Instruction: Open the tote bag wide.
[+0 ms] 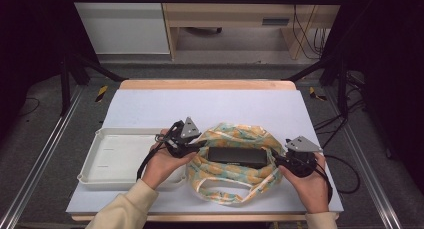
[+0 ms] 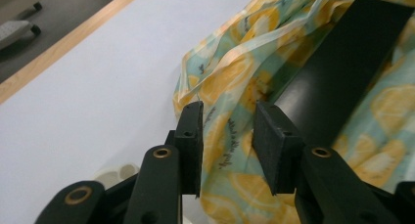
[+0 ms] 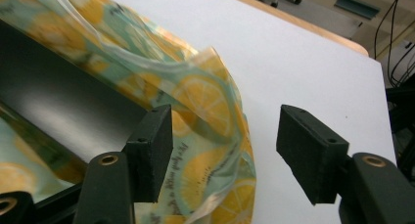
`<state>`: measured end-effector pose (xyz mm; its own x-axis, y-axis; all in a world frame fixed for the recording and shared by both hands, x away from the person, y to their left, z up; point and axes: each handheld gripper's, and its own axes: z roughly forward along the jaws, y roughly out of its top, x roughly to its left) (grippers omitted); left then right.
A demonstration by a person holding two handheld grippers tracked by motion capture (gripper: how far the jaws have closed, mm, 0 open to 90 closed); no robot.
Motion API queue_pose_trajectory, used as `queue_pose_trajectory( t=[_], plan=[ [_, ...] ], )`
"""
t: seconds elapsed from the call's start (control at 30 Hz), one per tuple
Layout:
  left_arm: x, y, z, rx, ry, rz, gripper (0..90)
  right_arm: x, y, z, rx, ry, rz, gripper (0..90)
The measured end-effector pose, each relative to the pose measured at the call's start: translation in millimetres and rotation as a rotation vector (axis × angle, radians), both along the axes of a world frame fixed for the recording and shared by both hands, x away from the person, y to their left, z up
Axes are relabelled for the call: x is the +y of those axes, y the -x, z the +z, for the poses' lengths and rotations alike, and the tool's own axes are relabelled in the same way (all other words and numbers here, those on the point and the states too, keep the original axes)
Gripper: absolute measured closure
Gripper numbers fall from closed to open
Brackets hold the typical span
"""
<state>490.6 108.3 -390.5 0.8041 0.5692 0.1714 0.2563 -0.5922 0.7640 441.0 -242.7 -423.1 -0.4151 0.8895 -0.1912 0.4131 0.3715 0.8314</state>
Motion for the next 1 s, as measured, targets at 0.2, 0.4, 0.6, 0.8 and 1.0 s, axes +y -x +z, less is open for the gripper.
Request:
queue_pose_trajectory(
  t=[0.2,0.4,0.6,0.8,1.0],
  plan=[
    [-0.1,13.7,8.2,-0.011,0.034,-0.032,70.4,6.2,10.7,7.8,-0.028,-0.048,0.035,46.9],
    [1.5,22.9,4.8,0.017,0.083,-0.068,79.7,12.3,19.2,8.8,-0.042,-0.051,0.081,61.9],
    [5.7,30.5,-9.9,0.058,0.125,-0.072,86.2,13.5,26.4,5.6,-0.037,-0.068,0.106,75.5],
    [4.8,39.5,-17.0,0.07,0.153,-0.09,89.6,14.7,29.0,2.0,-0.029,-0.075,0.111,83.1],
    [-3.5,49.0,-30.1,0.065,0.117,-0.114,89.5,12.5,33.1,-3.2,-0.014,-0.094,0.105,88.5]
  ],
)
